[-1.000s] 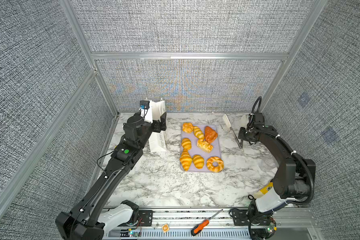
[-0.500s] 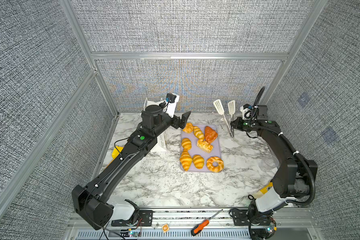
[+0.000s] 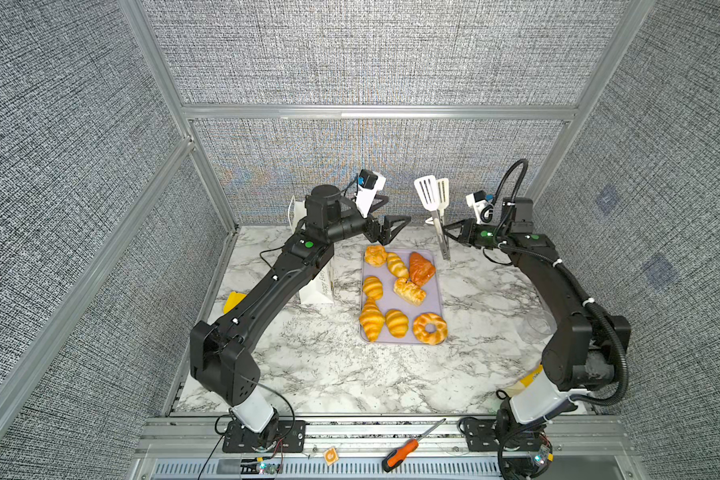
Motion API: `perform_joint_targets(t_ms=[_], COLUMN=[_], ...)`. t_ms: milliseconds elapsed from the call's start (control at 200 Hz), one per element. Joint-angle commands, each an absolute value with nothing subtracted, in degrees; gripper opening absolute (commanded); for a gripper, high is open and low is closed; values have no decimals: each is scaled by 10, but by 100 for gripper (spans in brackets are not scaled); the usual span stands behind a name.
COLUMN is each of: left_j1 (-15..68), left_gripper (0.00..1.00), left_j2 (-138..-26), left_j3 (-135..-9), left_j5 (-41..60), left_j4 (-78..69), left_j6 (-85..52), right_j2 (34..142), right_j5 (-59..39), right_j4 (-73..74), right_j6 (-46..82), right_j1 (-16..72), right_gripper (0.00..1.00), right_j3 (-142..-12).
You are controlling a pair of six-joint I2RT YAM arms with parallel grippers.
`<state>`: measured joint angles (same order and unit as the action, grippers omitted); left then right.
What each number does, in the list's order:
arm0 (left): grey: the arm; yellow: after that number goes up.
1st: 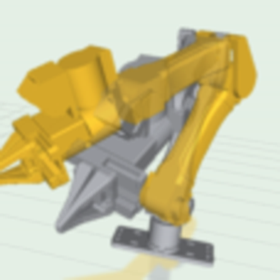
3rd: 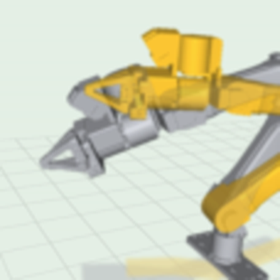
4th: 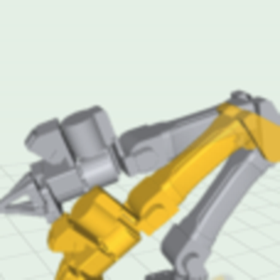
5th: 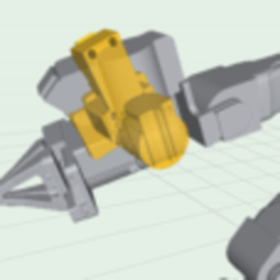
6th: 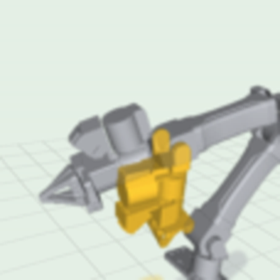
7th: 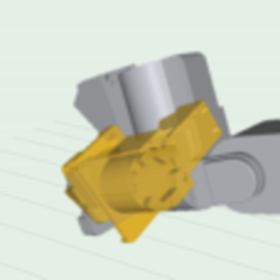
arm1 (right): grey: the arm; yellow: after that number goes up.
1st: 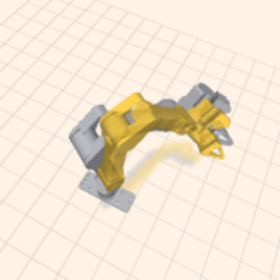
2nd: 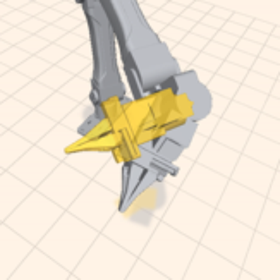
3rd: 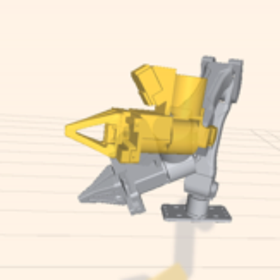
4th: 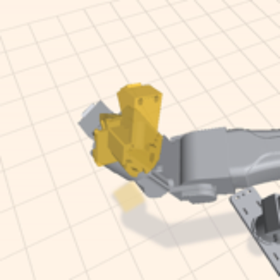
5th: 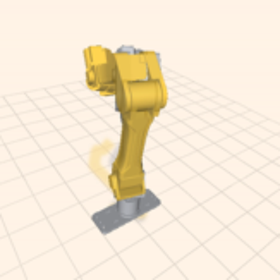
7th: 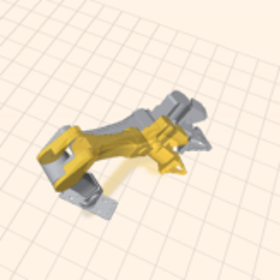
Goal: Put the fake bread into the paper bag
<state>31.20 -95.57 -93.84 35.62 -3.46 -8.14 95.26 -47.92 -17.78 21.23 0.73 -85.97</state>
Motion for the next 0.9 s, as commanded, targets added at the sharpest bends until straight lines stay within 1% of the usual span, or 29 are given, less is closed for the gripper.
perform_joint_targets(t_ms=[0,170,355,495,600,895], left_j1=[302,302,303,303,303,303], left_gripper=[92,89,81,79,74,66], left_j2=[-985,-1027,-1069,-1089,-1100,-1109], left_j3=[-969,-1020,-1065,-1084,-1094,-1102], left_j5=[437,480,523,526,544,560], left_j4=[-60,-52,-54,-53,-59,-76], left_j6=[-114,-118,-145,-155,-166,-172], right_j2=[951,957,968,974,980,994], right_j5=[-536,-593,-627,-638,-641,-646], right_j4=[-160,-164,-166,-163,-164,-171], right_j6=[210,213,218,218,219,220], right_j1=[8,9,14,27,35,52], right_gripper=[0,0,0,0,0,0], right_j3=[-869,-878,-891,-901,-911,-930])
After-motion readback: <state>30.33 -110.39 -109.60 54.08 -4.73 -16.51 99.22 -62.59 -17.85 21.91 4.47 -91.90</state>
